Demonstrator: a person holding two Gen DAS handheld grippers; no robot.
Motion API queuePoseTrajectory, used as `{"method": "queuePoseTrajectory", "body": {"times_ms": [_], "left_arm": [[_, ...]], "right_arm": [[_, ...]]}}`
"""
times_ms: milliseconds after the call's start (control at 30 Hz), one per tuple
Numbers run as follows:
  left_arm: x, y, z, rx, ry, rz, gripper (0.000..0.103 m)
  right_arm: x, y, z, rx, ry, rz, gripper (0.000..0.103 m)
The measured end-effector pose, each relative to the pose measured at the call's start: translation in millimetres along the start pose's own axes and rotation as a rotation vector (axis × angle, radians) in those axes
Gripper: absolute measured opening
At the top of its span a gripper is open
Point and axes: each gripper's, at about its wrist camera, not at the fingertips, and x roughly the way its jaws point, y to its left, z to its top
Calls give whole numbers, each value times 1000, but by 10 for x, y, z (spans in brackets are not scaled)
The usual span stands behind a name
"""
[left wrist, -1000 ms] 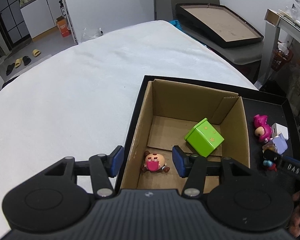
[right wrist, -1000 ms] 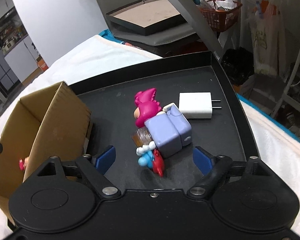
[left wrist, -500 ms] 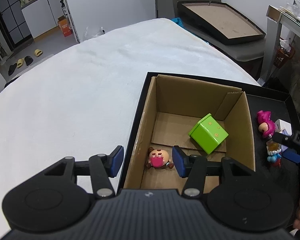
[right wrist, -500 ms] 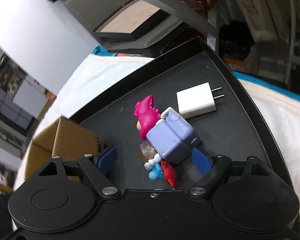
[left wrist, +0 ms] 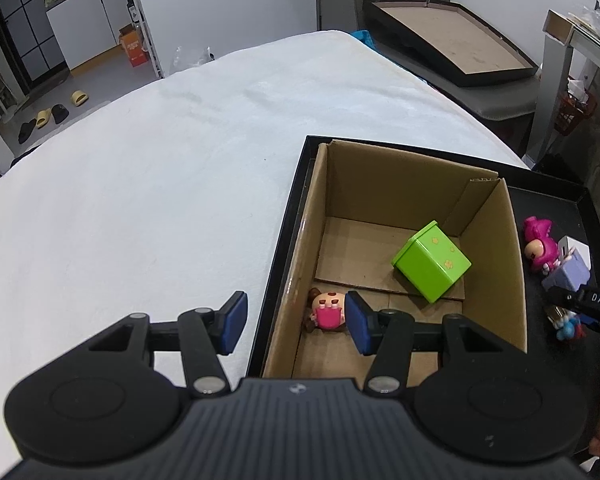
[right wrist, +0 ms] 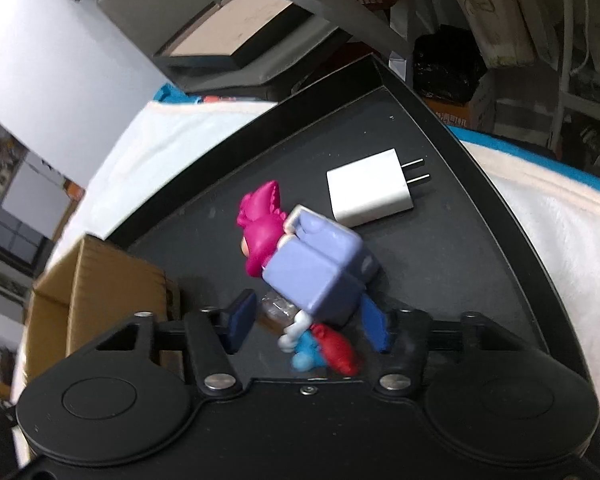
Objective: Organize rigid objects
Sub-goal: 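Close the right gripper on the small red-blue figure, then carry the red-blue figure into the box and open the right gripper while the left grips the box wall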
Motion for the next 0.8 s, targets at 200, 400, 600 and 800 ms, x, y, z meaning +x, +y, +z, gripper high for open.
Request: {"method": "queuePoseTrajectory", "body": {"times_ms": [200,400,600,800], "left_arm": [[3,-8,-5,2,4,-1,52],[-11,-9,-7,2,3,-1,52],[-70,-18,-23,9,-5,-6,52],[-118,21,-44,6,-9,-7,52]], "right_arm": [[-10,11,-3,-41,15,-29,29],[-68,42,-56,-106,64,-34,45],[-102,74,-119,-214,98,-59,46],[-138,106,-192,-277,109,-86,30]]}}
